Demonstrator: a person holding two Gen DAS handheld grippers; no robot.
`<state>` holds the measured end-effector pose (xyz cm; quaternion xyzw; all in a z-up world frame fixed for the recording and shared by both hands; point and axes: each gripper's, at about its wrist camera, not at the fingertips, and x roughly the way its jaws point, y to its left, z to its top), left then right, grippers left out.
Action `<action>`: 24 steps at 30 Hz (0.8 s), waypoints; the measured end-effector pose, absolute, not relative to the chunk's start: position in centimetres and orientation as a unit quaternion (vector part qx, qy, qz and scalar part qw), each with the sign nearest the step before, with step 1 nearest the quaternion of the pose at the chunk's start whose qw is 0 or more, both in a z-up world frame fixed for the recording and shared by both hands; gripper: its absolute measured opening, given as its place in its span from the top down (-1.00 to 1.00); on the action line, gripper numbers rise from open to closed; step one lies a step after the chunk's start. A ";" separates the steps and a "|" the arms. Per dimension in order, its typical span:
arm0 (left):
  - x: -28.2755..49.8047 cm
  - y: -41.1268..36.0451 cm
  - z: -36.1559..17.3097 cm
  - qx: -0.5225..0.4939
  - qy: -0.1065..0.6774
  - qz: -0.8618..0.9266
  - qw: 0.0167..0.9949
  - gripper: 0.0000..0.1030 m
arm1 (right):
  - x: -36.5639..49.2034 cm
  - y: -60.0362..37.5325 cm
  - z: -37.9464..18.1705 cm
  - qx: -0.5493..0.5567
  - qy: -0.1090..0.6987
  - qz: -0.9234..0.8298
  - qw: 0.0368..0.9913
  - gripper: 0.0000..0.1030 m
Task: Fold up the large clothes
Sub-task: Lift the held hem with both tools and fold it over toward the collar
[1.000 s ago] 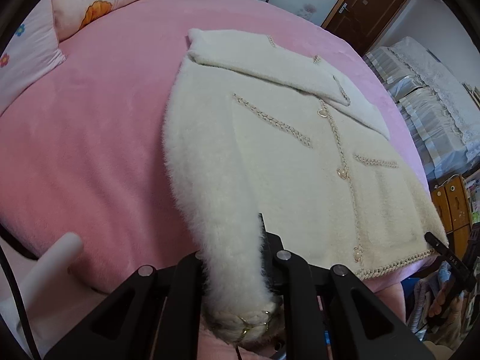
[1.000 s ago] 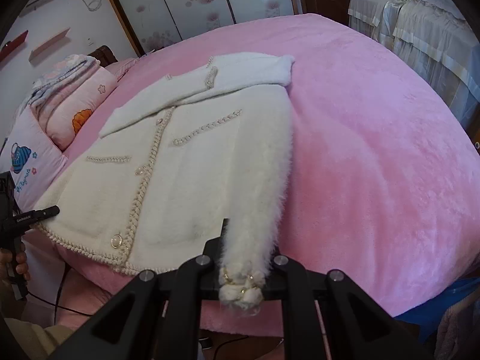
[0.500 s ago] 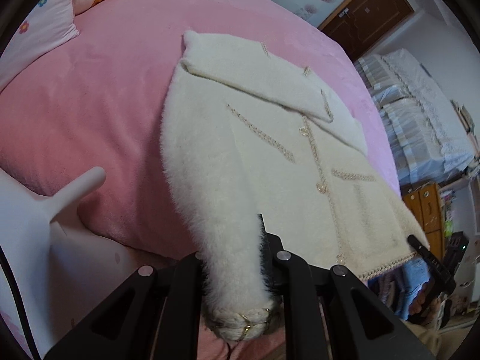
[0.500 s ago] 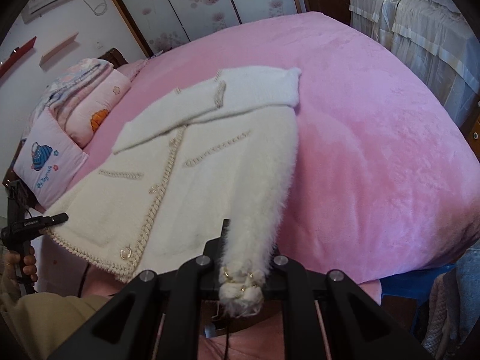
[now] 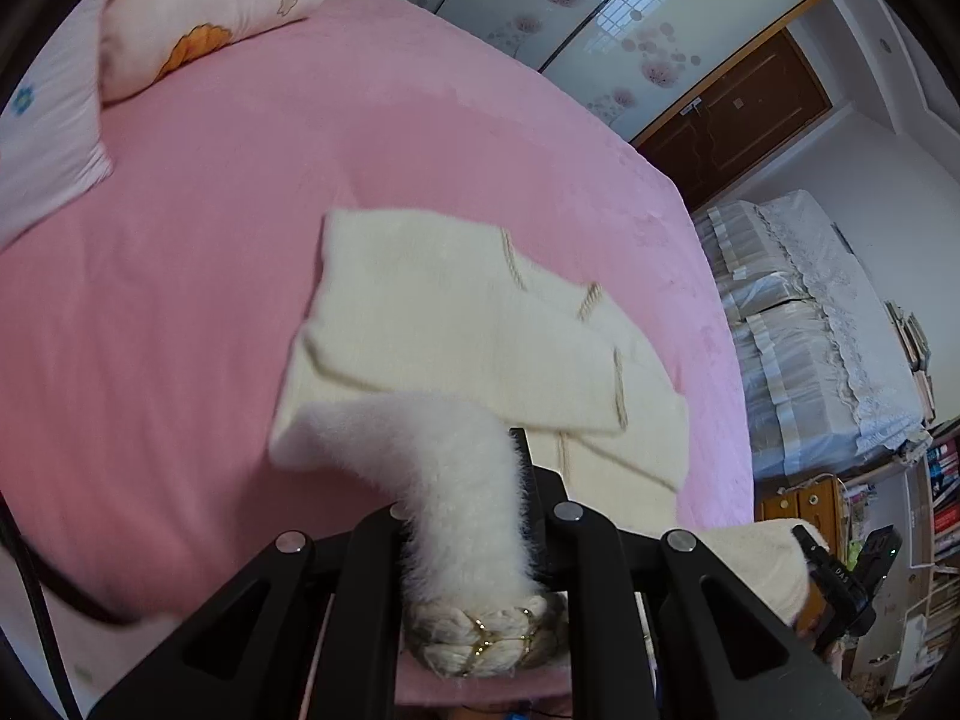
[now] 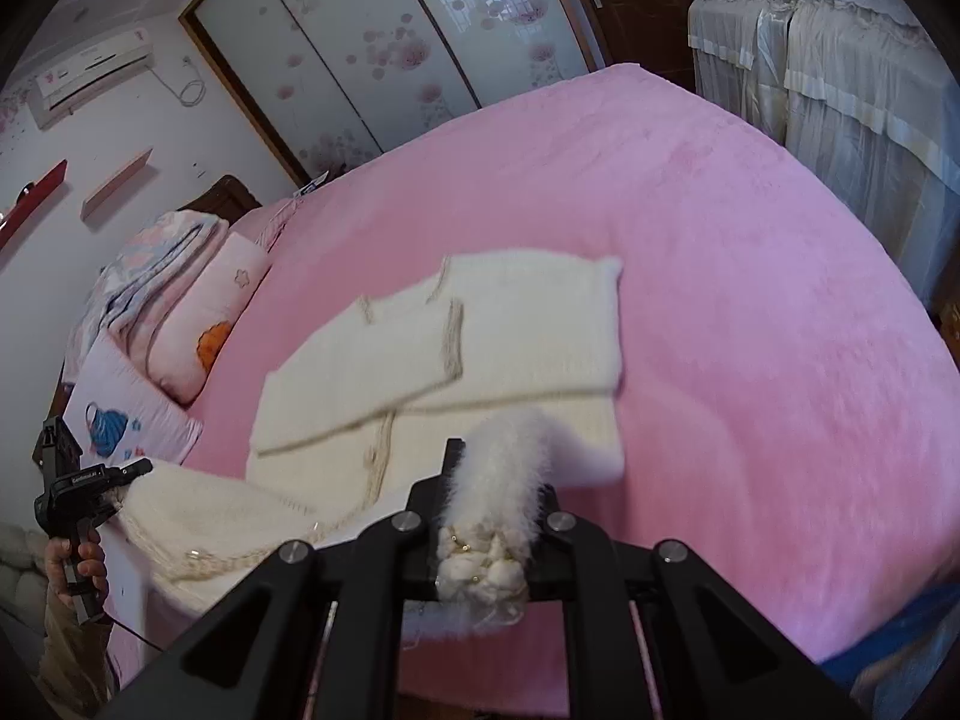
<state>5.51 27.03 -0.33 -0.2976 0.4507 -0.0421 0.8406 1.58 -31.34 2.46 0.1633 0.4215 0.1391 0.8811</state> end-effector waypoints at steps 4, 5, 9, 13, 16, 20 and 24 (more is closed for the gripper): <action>12.8 27.4 -1.0 -0.285 0.465 -0.024 0.838 0.80 | 9.4 -30.8 1.6 0.176 0.438 0.123 0.873 0.81; 14.6 27.4 -1.6 -0.281 0.471 -0.020 0.836 0.79 | 11.3 -30.7 1.2 0.178 0.443 0.119 0.871 0.81; 22.0 27.9 -4.9 -0.267 0.496 0.012 0.826 0.79 | 19.1 -29.1 -1.2 0.165 0.462 0.091 0.867 0.81; 28.6 28.5 -9.3 -0.271 0.521 0.038 0.809 0.79 | 25.7 -27.8 -4.4 0.164 0.479 0.072 0.860 0.81; 31.3 28.7 -13.0 -0.286 0.536 0.048 0.793 0.78 | 29.6 -27.1 -7.3 0.160 0.498 0.049 0.851 0.81; 34.5 29.4 -17.1 -0.317 0.555 0.057 0.767 0.70 | 33.3 -27.4 -11.2 0.183 0.530 0.027 0.827 0.80; 35.9 29.5 -18.3 -0.325 0.576 0.059 0.748 0.64 | 34.9 -27.9 -14.5 0.211 0.565 0.012 0.798 0.73</action>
